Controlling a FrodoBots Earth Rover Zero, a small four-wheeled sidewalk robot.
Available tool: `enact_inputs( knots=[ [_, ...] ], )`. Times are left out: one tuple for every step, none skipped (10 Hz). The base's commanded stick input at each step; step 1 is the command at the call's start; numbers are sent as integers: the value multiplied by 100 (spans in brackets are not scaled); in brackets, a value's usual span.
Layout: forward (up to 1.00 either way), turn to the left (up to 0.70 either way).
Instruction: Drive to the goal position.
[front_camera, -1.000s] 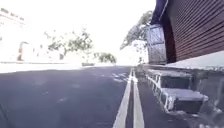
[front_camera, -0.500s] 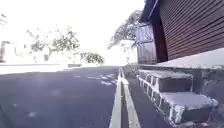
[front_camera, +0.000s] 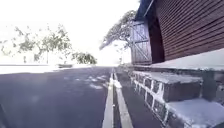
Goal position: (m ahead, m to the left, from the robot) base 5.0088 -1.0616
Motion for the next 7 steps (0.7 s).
enact_inputs(
  knots=[
    [70, 0],
    [70, 27],
    [70, 27],
    [70, 0],
    [70, 0],
    [70, 0],
    [70, 9]
  ],
)
